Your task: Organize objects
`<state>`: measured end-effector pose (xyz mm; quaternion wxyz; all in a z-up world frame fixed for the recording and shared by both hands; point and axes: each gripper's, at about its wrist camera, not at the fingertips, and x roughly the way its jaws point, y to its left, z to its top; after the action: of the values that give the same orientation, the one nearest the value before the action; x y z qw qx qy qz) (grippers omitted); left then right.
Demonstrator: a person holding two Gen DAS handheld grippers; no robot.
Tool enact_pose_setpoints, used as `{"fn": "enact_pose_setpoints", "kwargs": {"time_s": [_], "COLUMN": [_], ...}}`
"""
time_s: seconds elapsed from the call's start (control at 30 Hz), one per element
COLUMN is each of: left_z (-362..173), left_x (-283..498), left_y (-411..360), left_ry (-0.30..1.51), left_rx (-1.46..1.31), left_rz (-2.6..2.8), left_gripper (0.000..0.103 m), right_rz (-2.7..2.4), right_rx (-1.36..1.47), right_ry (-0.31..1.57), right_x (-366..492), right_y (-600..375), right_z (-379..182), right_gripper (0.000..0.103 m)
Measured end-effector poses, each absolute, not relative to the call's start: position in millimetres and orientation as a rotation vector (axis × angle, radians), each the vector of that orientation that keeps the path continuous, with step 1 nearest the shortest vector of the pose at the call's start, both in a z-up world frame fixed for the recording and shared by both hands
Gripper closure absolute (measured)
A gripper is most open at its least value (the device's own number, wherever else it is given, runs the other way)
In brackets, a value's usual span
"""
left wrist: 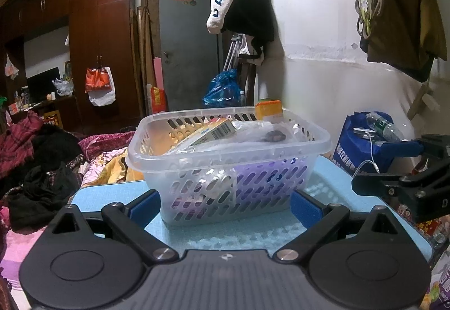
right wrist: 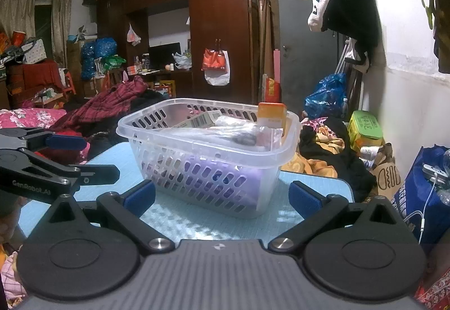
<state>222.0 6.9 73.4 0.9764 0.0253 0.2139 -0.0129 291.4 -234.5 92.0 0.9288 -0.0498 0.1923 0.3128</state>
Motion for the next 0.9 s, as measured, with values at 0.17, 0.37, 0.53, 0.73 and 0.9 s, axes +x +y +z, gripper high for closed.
{"fn": "enact_pose_setpoints", "kwargs": {"time_s": [0.17, 0.37, 0.53, 0.73, 0.9], "left_z": [73, 71, 71, 71, 70], "left_x": [226, 230, 231, 232, 234], "left_y": [8, 7, 7, 7, 7], "left_ry": [0.435, 0.445, 0.445, 0.445, 0.446], "left_rx": [0.038, 0.036, 0.036, 0.034, 0.036], "left_rz": [-0.028, -0.024, -0.023, -0.024, -0.025], "left_gripper": [0.003, 0.003, 0.003, 0.003, 0.003], "right_rz": [0.64, 0.639, 0.639, 0.64, 0.642], "right_rx": [-0.099, -0.099, -0.097, -0.096, -0.098], "right_ry": [0.388, 0.388, 0.387, 0.388, 0.385], "right_x": [290, 290, 289, 289, 289], "right_y": [-234, -234, -233, -233, -233], "right_z": [94, 94, 94, 94, 94], "right_gripper": [0.0, 0.0, 0.0, 0.0, 0.0]}}
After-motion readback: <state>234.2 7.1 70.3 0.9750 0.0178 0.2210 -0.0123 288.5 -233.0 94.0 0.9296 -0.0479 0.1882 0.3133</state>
